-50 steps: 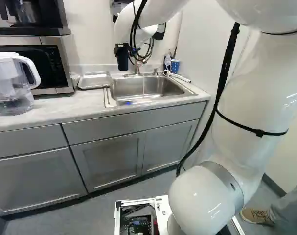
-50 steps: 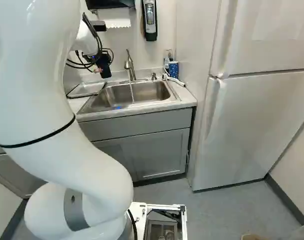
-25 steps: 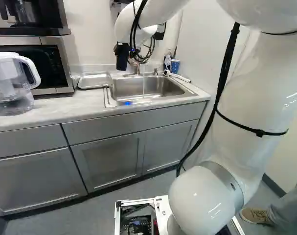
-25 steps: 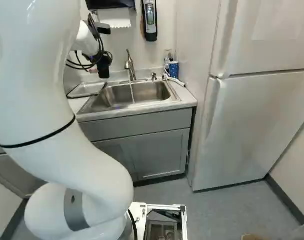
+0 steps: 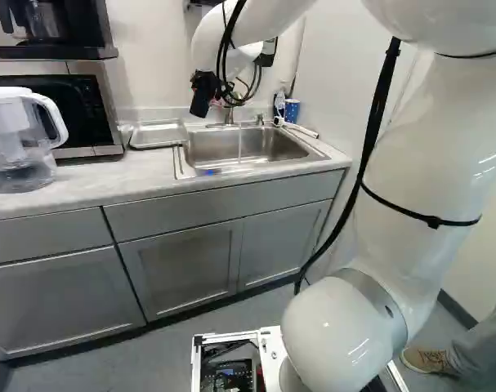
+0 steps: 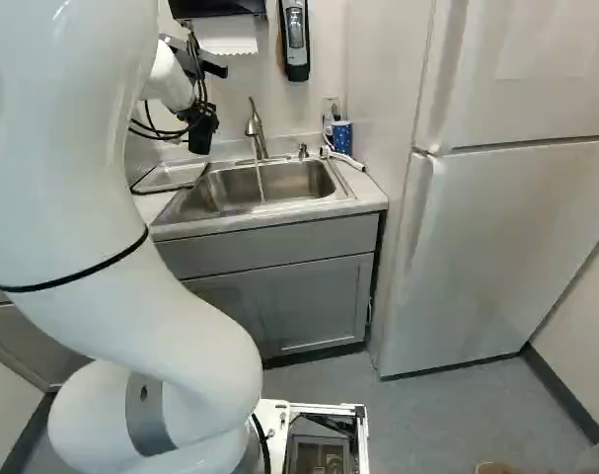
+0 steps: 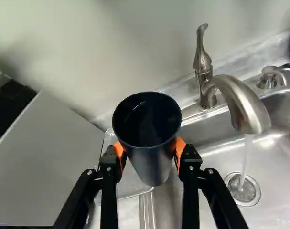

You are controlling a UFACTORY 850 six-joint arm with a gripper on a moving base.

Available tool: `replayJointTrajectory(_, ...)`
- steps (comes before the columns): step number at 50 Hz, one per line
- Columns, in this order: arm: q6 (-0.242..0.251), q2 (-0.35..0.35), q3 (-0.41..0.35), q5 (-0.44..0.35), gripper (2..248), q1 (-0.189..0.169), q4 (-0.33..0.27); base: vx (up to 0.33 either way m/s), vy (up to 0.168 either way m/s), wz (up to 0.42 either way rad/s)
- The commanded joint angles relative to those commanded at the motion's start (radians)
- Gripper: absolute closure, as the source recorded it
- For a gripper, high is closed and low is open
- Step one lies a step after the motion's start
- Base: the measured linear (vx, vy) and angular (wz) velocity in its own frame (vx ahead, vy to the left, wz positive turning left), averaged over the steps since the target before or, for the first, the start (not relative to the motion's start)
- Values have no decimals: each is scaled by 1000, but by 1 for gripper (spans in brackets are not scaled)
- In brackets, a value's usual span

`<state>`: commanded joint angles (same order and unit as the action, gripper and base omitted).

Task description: Rinse the cup and place it in the tray

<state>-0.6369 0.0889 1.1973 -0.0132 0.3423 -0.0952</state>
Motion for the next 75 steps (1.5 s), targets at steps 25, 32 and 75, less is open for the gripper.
replayJointTrajectory(25,-263,0,0,0,129,0,0,0,0,0)
replayJointTrajectory(32,-337,0,0,0,129,0,0,0,0,0)
replayJointTrajectory(75,-790,0,0,0,129,0,0,0,0,0)
